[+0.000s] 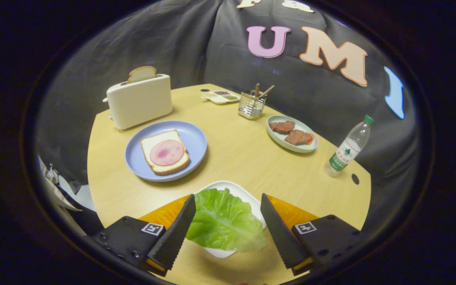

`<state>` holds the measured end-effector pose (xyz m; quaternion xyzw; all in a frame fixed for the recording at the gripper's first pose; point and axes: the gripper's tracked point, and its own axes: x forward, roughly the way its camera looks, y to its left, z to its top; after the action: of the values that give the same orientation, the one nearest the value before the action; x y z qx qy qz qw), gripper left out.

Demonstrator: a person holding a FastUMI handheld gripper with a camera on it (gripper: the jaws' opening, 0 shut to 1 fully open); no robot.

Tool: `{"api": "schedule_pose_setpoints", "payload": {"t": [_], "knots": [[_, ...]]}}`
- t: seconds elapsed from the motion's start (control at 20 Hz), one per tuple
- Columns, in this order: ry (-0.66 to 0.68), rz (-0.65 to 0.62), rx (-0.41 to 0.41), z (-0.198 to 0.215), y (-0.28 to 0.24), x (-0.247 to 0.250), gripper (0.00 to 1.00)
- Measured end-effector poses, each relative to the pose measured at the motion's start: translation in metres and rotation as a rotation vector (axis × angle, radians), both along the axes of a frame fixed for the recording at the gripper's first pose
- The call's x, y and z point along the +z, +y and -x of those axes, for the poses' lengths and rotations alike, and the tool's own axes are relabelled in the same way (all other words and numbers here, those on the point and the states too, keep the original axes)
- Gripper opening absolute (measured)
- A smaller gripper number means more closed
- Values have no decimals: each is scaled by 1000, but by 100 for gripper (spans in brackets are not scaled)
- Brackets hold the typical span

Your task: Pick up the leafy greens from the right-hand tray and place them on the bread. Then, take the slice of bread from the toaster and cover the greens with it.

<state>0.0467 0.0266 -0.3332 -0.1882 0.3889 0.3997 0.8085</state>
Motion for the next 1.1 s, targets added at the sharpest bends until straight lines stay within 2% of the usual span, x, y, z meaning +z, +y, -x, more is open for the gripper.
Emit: {"api": "schedule_pose_setpoints", "payload": {"t": [0.4,0.85,1.1], "knots": [[125,68,4,14,-7,-44,100],[238,72,-74,20,-10,-59,100],[240,98,-78,27,-8,-58,65]]}}
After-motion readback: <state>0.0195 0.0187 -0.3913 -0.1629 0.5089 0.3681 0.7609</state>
